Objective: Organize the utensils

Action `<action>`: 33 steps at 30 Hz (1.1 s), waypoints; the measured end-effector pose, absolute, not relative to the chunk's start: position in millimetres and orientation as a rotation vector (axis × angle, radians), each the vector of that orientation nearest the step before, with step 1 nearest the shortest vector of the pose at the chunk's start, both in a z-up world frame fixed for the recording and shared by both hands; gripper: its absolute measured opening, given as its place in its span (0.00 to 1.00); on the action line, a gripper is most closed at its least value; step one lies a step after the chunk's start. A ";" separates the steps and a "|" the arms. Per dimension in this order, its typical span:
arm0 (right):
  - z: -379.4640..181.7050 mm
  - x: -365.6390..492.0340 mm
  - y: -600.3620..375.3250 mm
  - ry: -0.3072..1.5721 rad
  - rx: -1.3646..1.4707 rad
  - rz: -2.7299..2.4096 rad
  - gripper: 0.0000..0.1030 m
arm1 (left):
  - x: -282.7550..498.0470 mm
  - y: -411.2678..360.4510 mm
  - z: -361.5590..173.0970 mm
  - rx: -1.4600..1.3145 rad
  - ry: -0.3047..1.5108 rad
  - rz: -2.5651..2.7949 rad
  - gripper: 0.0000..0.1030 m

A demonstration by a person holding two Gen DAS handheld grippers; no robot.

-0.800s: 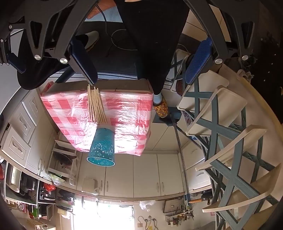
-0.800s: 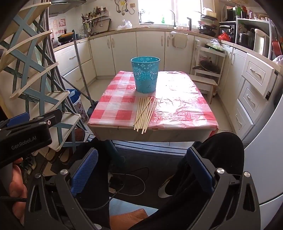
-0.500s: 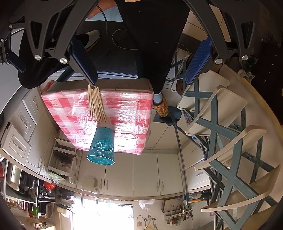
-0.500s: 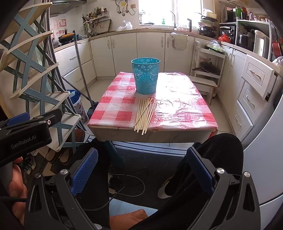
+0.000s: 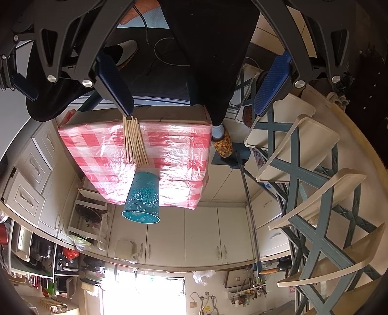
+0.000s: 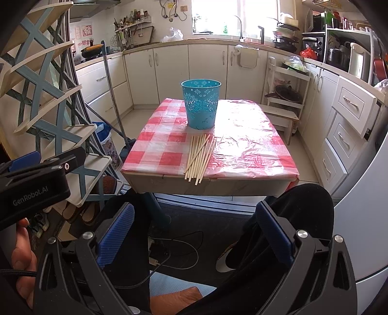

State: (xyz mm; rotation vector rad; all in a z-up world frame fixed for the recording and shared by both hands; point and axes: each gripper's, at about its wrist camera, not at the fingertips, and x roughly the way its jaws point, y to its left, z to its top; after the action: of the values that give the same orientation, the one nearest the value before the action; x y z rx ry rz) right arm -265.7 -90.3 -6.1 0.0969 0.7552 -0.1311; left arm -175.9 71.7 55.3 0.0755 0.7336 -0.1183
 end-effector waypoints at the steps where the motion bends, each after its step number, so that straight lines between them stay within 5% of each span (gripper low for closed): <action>1: -6.3 -265.6 -91.3 0.756 0.097 -0.130 0.93 | -176.2 72.1 55.5 0.074 0.733 -0.121 0.93; 33: -12.8 -259.2 -84.2 0.777 0.087 -0.120 0.93 | -168.9 75.5 47.4 0.045 0.744 -0.179 0.93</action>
State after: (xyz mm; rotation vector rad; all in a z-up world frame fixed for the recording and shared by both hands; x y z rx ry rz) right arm -259.2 -84.2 -12.8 0.0875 0.7766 -0.1198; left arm -168.9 75.5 47.4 0.0447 0.7442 -0.1792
